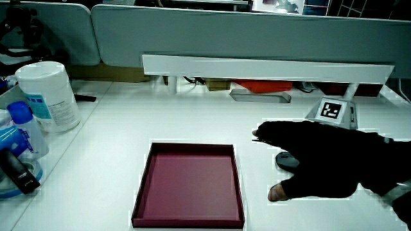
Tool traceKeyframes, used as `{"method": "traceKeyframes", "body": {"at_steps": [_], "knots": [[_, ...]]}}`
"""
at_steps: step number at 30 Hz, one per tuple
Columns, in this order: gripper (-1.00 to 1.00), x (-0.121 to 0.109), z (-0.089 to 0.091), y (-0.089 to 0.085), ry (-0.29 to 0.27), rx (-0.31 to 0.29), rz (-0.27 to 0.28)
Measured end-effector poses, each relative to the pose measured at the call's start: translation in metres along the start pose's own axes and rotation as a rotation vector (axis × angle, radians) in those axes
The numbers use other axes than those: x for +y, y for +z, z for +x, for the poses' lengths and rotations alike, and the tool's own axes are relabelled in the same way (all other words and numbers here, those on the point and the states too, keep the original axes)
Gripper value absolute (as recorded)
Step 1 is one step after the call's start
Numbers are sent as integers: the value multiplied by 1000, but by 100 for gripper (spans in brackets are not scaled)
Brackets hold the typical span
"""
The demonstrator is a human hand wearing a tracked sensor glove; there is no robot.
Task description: Pick mouse from desk
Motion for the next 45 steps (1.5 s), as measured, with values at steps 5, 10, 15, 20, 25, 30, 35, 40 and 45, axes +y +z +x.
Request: {"method": "traceKeyframes", "body": {"at_steps": [5, 10, 15, 20, 25, 30, 35, 40, 45], "knots": [[0, 5, 24, 10, -74, 31, 38], [0, 12, 53, 14, -167, 77, 46], [0, 21, 80, 14, -254, 106, 43], [0, 26, 98, 16, -312, 124, 60], [0, 28, 115, 16, -366, 137, 56], [0, 31, 138, 10, -427, 153, 53], [0, 33, 156, 5, -477, 166, 50], [0, 35, 171, -2, -526, 163, 45], [0, 39, 184, -12, -576, 159, 13]]}}
